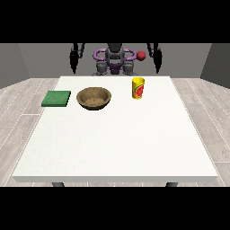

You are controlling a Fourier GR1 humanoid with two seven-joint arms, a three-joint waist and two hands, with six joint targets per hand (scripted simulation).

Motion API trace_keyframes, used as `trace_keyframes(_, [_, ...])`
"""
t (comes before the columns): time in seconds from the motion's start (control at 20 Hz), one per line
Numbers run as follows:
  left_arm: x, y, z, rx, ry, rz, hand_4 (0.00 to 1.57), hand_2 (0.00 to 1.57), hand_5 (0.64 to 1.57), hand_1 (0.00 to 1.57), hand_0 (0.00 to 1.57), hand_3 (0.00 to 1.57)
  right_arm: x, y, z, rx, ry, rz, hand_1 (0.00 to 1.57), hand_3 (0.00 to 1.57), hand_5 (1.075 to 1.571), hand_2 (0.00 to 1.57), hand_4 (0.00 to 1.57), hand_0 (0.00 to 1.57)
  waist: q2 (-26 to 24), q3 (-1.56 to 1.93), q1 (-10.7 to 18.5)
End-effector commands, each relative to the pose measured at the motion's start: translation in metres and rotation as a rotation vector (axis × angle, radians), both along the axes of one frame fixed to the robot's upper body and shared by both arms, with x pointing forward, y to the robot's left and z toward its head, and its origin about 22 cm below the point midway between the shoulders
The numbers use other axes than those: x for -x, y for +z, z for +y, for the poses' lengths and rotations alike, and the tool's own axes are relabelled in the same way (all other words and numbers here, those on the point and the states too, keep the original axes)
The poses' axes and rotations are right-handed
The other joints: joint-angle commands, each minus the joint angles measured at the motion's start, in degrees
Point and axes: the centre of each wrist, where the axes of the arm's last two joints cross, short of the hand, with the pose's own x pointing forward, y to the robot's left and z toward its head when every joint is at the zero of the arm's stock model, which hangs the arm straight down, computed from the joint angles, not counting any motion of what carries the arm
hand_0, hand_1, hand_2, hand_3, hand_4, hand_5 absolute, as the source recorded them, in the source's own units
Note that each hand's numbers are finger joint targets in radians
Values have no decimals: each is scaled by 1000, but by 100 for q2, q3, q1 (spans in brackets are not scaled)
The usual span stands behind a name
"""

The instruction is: Pick the cup and pour the ball into the bowl, then pick the bowl and place it on the pad

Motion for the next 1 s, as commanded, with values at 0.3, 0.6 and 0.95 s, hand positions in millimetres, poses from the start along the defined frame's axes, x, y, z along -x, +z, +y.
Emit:
trace_keyframes(0.3, [-16,64,2,134,-21,-93,0,0,1557,0,0,0,2,38,-65,-4,16,-7,0,0,1569,0,0,0,-1375,2,-14])
trace_keyframes(0.6, [-5,62,37,127,-1,-194,0,0,1548,0,0,0,1,64,-93,2,-1,-119,0,0,1571,0,0,0,-601,-8,17])
trace_keyframes(0.95, [-25,55,44,89,18,-316,0,0,1539,0,0,0,-10,54,-73,-8,34,-233,0,0,1569,0,0,0,150,-8,-95])
